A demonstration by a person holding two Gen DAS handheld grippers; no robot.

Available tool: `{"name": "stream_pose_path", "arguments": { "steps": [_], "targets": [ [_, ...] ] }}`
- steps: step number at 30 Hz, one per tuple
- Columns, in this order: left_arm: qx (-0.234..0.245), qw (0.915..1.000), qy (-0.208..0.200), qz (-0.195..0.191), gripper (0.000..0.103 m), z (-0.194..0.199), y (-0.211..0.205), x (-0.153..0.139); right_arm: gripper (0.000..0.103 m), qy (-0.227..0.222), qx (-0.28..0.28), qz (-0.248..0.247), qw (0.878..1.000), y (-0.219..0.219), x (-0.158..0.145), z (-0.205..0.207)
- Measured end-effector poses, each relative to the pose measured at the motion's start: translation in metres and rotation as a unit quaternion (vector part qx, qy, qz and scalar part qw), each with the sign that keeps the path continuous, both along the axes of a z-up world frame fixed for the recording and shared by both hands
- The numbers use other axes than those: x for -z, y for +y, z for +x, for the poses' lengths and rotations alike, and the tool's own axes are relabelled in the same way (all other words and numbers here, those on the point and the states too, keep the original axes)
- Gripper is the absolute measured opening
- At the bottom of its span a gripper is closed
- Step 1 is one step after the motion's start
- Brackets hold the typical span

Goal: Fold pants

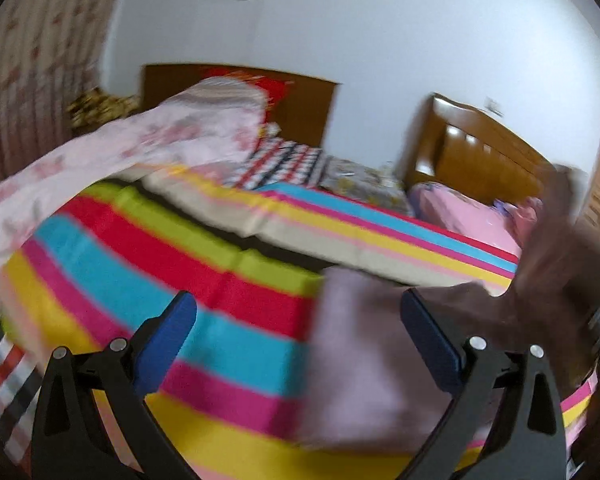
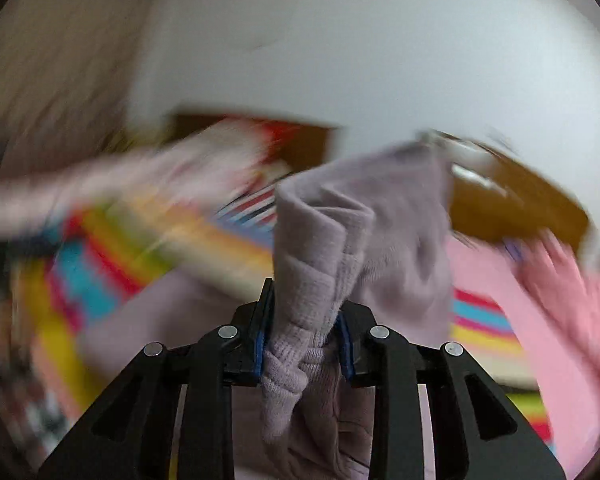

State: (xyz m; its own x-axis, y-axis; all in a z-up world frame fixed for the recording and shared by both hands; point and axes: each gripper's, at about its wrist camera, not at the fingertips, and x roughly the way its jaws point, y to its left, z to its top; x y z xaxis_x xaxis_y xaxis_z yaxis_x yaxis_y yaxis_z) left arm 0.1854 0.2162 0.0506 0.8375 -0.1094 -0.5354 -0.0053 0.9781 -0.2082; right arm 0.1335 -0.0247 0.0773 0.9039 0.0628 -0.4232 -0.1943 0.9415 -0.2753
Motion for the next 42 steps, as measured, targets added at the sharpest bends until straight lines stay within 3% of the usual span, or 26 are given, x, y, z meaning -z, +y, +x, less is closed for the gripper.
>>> {"name": "stream_pose_path", "arguments": {
  "steps": [3, 4, 5, 6, 8, 11, 12, 14, 16, 17, 20, 23, 25, 29, 31, 35, 37, 39, 42],
  "targets": [
    [-0.014, 0.9993, 0.028, -0.022, 0.101, -0.013, 0.03, 0.015, 0.029, 0.093, -0.099, -0.1, 0.986, 0.084, 0.08, 0.013],
    [-0.008, 0.9984, 0.041, -0.037, 0.101, -0.018, 0.039, 0.02, 0.03, 0.1, -0.103, -0.136, 0.98, 0.102, 0.109, 0.012],
    [0.002, 0.9975, 0.049, -0.051, 0.101, -0.02, 0.044, 0.024, 0.03, 0.061, -0.089, -0.161, 0.981, 0.108, 0.116, 0.005],
    [0.011, 0.9966, 0.052, -0.063, 0.101, -0.025, 0.046, 0.026, 0.03, 0.049, -0.081, -0.178, 0.979, 0.111, 0.12, 0.001],
    [0.05, 0.9894, 0.066, -0.119, 0.101, -0.031, 0.051, 0.031, 0.03, 0.054, -0.084, -0.149, 0.984, 0.102, 0.114, 0.005],
    [0.125, 0.9635, 0.089, -0.219, 0.101, -0.022, 0.041, 0.038, 0.03, 0.039, -0.075, -0.146, 0.986, 0.098, 0.11, 0.0],
    [0.156, 0.9505, 0.1, -0.25, 0.101, -0.013, 0.033, 0.04, 0.031, 0.029, -0.07, -0.154, 0.985, 0.098, 0.112, -0.001],
    [0.187, 0.9372, 0.112, -0.273, 0.101, 0.0, 0.014, 0.042, 0.041, 0.007, -0.076, -0.191, 0.979, 0.109, 0.121, -0.011],
    [0.19, 0.9389, 0.122, -0.259, 0.101, 0.01, 0.001, 0.039, 0.054, -0.023, -0.082, -0.234, 0.969, 0.124, 0.121, -0.033],
    [0.196, 0.9406, 0.125, -0.247, 0.101, 0.013, -0.007, 0.037, 0.058, -0.025, -0.1, -0.231, 0.968, 0.124, 0.118, -0.042],
    [0.213, 0.937, 0.141, -0.239, 0.101, 0.013, -0.019, 0.037, 0.061, -0.02, -0.137, -0.164, 0.977, 0.1, 0.094, -0.068],
    [0.211, 0.9304, 0.167, -0.249, 0.101, 0.005, -0.025, 0.046, 0.063, 0.0, -0.097, -0.085, 0.992, 0.054, 0.075, -0.078],
    [0.216, 0.9251, 0.171, -0.261, 0.1, -0.004, -0.026, 0.052, 0.063, 0.027, -0.039, -0.025, 0.999, 0.01, 0.069, -0.074],
    [0.213, 0.9253, 0.183, -0.255, 0.075, -0.015, -0.039, 0.066, 0.064, 0.053, 0.042, 0.064, 0.996, -0.052, 0.068, -0.07],
    [0.208, 0.9282, 0.19, -0.243, 0.074, -0.012, -0.049, 0.07, 0.065, 0.059, 0.072, 0.107, 0.99, -0.077, 0.069, -0.068],
    [0.186, 0.9309, 0.187, -0.253, 0.072, -0.007, -0.055, 0.074, 0.065, 0.055, 0.096, 0.137, 0.984, -0.098, 0.071, -0.063],
    [0.177, 0.9378, 0.178, -0.24, 0.06, -0.006, -0.06, 0.071, 0.066, 0.049, 0.099, 0.137, 0.984, -0.103, 0.076, -0.072],
    [0.164, 0.9474, 0.17, -0.216, 0.056, -0.006, -0.068, 0.064, 0.066, 0.049, 0.098, 0.139, 0.984, -0.105, 0.079, -0.079],
    [0.138, 0.9522, 0.171, -0.213, 0.046, -0.001, -0.071, 0.065, 0.067, 0.05, 0.096, 0.148, 0.983, -0.115, 0.081, -0.086]
  ]
}}
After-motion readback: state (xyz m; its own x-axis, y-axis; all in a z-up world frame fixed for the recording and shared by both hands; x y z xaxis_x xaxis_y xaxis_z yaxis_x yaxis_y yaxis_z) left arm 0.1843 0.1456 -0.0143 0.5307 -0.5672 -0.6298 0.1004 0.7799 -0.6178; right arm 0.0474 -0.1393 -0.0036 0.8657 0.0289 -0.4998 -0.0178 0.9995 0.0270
